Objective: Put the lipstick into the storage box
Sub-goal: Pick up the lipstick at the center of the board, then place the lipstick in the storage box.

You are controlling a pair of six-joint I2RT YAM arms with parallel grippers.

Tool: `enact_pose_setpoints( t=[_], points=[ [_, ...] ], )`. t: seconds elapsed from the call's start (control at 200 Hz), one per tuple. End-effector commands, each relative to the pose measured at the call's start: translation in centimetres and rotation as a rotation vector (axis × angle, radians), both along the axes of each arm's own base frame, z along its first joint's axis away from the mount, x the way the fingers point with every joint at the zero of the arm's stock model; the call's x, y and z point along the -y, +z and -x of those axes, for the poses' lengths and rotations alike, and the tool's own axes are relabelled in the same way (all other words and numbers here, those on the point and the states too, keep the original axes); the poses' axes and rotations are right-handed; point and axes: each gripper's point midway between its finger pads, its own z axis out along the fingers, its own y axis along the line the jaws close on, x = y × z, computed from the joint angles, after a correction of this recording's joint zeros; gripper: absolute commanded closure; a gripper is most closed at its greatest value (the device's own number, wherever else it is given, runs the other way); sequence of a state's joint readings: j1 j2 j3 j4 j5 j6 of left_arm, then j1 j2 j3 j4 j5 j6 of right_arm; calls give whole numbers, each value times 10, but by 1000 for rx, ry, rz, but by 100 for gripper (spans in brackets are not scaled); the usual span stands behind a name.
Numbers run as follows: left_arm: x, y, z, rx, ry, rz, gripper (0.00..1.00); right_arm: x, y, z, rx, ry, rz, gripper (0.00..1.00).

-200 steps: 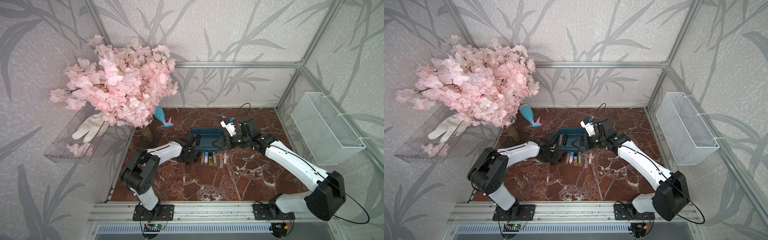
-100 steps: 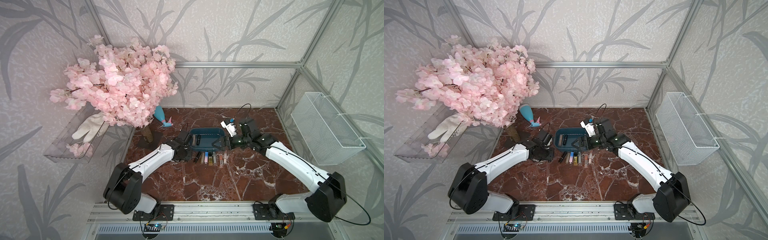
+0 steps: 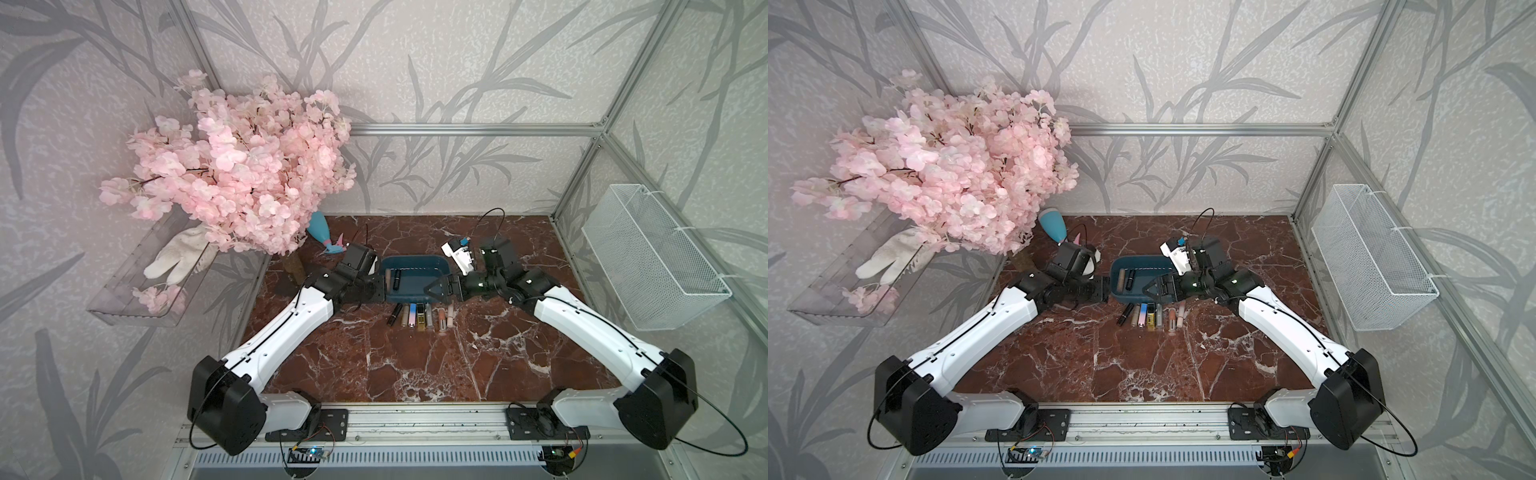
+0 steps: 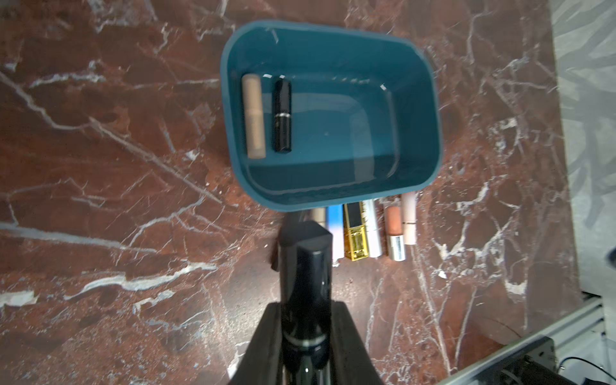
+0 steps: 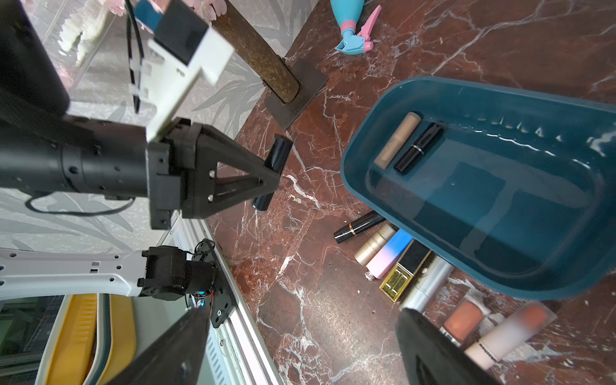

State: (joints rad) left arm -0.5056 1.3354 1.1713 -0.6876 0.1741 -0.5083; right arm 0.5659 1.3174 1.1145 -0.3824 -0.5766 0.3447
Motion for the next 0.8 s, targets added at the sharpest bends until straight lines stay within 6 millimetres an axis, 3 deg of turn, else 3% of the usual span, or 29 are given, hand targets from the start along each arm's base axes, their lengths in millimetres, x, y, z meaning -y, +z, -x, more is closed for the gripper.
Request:
enact_pose_setpoints(
  t=[0.0,0.265,0.795],
  points=[
    [17,12,-13,-3,-43,35,88,8,5,8,45,0,26,1],
    [43,13,-50,-28,-84,13,88,25,-1,6,88,-49,107,1],
    [69,-46,-89,-149,-113,-89,89,32,-15,-4,95,-26,209,1]
  ],
)
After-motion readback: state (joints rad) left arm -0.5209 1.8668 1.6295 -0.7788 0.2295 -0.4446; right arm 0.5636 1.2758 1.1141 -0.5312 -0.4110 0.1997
